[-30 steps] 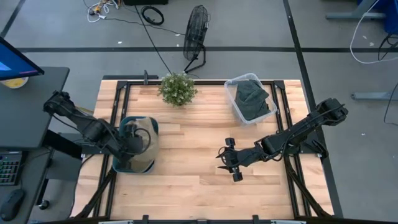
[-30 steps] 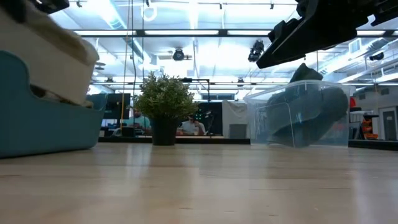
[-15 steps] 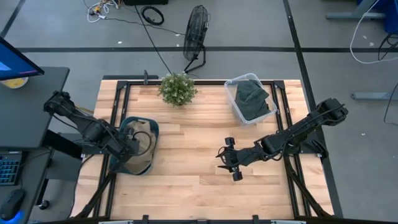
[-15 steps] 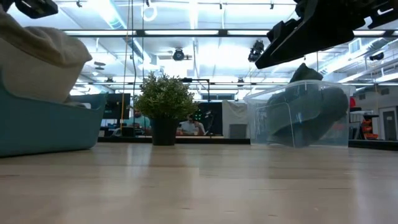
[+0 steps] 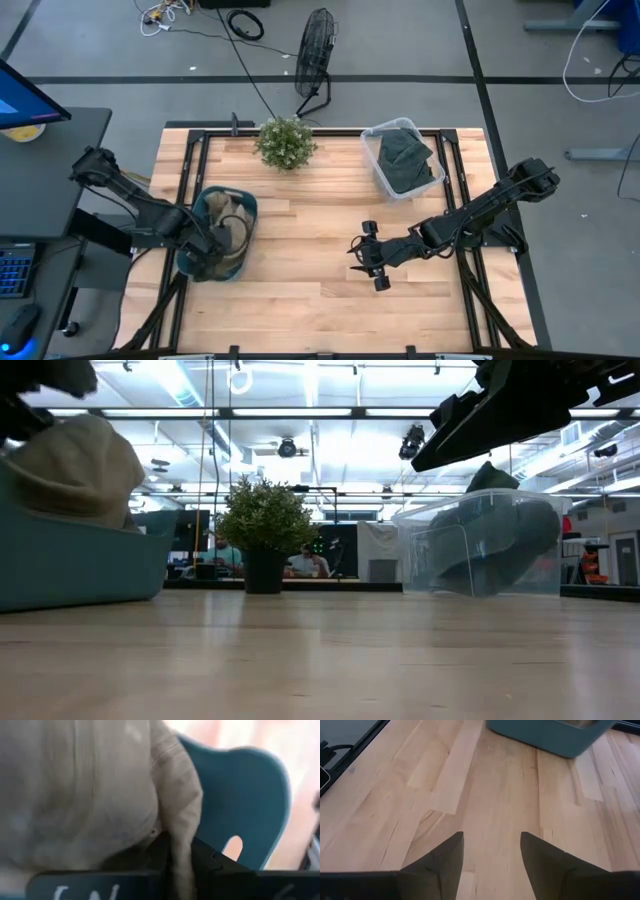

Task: Pick & Place hat
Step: Put the brown cap into the blue bin, then return to Home Position

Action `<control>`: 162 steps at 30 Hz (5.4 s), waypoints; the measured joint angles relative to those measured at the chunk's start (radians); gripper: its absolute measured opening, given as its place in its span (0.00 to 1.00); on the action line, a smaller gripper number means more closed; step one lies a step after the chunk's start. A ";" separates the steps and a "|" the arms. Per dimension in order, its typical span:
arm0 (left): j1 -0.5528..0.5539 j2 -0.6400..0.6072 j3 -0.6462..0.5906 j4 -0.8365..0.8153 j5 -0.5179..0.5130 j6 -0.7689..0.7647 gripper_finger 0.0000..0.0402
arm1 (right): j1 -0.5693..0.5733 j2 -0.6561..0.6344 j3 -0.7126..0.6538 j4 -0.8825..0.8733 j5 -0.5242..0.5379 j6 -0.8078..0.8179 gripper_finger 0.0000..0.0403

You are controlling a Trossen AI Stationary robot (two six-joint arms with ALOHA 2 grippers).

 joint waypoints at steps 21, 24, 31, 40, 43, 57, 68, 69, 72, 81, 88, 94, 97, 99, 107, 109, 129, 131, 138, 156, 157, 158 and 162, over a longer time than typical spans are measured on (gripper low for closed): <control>0.024 0.000 0.255 -0.035 -0.105 -0.266 0.40 | 0.000 0.000 0.000 0.000 0.000 -0.030 0.50; 0.024 -0.001 0.282 -0.049 -0.276 -0.210 0.34 | 0.000 0.000 0.000 0.000 0.000 -0.021 0.50; 0.054 0.011 0.198 -0.033 -0.414 -0.148 0.11 | 0.000 0.000 0.000 0.000 0.000 -0.022 0.50; 0.058 0.027 -0.002 -0.034 -0.270 -0.323 0.02 | 0.000 0.000 0.000 0.000 0.000 -0.022 0.50; 0.059 0.027 -0.003 -0.032 -0.269 -0.304 0.01 | 0.000 0.000 0.000 0.001 0.000 -0.022 0.50; 0.055 0.022 0.289 -0.063 -0.753 -0.039 0.02 | 0.005 -0.375 0.000 -0.146 0.143 -0.008 0.49; -0.040 -0.279 0.162 -0.082 -0.897 -0.062 0.01 | 0.005 -0.785 -0.006 -0.401 0.293 0.026 0.44; -0.051 -0.324 0.121 -0.044 -0.905 -0.074 0.01 | 0.005 -0.808 -0.021 -0.387 0.292 0.019 0.44; -0.067 -0.440 -0.025 0.125 -0.914 -0.030 0.01 | 0.005 -0.870 -0.112 -0.288 0.290 -0.006 0.44; -0.057 -0.656 -0.416 0.704 -0.910 0.258 0.01 | 0.005 -1.131 -0.391 -0.117 0.254 0.004 0.44; 0.019 -0.756 -0.554 0.982 -0.894 0.513 0.01 | 0.004 -1.300 -0.436 -0.174 0.254 -0.034 0.44; 0.123 -0.855 -0.607 1.093 -0.751 0.626 0.01 | 0.004 -1.416 -0.462 -0.238 0.255 -0.023 0.44; 0.156 -0.897 -0.636 1.100 -0.733 0.649 0.01 | 0.004 -1.444 -0.482 -0.233 0.258 -0.023 0.44; 0.170 -0.926 -0.660 1.096 -0.713 0.667 0.01 | 0.002 -1.444 -0.499 -0.255 0.259 -0.022 0.44; 0.208 -1.056 -0.770 1.206 -0.622 0.724 0.01 | 0.001 -1.444 -0.593 -0.201 0.263 0.018 0.44; 0.217 -1.058 -0.788 1.215 -0.618 0.724 0.01 | 0.001 -1.444 -0.627 -0.184 0.262 0.032 0.44; 0.293 -1.054 -0.852 1.241 -0.463 0.793 0.01 | 0.000 -1.443 -0.743 0.040 0.227 -0.014 0.44; 0.293 -1.054 -0.852 1.235 -0.462 0.769 0.01 | 0.000 -1.443 -0.743 0.040 0.227 0.007 0.44; 0.292 -1.054 -0.853 1.235 -0.462 0.775 0.06 | 0.000 -1.442 -0.743 0.040 0.227 0.004 0.44; 0.292 -1.054 -0.853 1.233 -0.462 0.774 0.05 | 0.000 -1.442 -0.743 0.040 0.228 0.004 0.44; 0.292 -1.054 -0.854 1.232 -0.463 0.774 0.05 | 0.000 -1.442 -0.743 0.040 0.227 0.004 0.44; 0.292 -1.054 -0.854 1.232 -0.462 0.774 0.05 | 0.000 -1.442 -0.743 0.040 0.227 0.004 0.44; 0.292 -1.054 -0.854 1.232 -0.463 0.774 0.05 | 0.000 -1.442 -0.743 0.040 0.227 0.004 0.44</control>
